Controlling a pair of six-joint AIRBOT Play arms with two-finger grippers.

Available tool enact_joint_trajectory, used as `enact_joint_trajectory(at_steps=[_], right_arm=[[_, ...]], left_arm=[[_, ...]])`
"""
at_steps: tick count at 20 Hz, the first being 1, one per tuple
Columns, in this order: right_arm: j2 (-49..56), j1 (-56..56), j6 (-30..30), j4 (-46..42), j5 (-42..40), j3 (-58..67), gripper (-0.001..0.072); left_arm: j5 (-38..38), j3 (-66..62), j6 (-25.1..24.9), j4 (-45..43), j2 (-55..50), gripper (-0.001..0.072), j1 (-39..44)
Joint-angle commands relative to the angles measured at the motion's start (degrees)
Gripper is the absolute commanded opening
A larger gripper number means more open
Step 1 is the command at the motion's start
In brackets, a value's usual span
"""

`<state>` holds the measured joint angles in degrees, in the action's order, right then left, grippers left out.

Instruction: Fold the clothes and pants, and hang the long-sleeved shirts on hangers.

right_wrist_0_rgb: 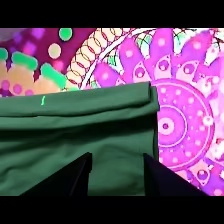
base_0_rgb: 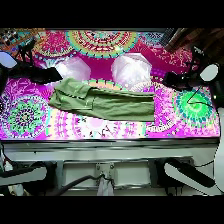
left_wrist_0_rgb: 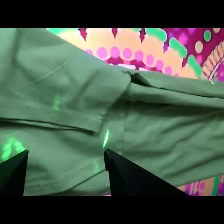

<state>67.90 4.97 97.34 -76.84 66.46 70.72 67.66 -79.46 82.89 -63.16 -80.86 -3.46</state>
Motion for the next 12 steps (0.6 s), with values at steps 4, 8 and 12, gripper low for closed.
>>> enact_joint_trajectory(at_steps=[4, 8, 12], right_arm=[[2.3, 0.0, 0.5, -5.0, -1.9, 0.3, 0.0307], [6.1, 0.0, 0.6, -5.0, -2.0, -3.0, 0.0279], [12.4, 0.0, 3.1, -4.3, -4.2, -3.5, 0.0277]], left_arm=[[0.7, 0.0, -1.3, 3.8, -2.2, 0.0467, -5.7], [0.7, 0.0, -1.5, 3.8, -3.0, 0.0467, -5.1], [0.7, 0.0, -1.6, 3.8, -3.2, 0.0467, -5.0]])
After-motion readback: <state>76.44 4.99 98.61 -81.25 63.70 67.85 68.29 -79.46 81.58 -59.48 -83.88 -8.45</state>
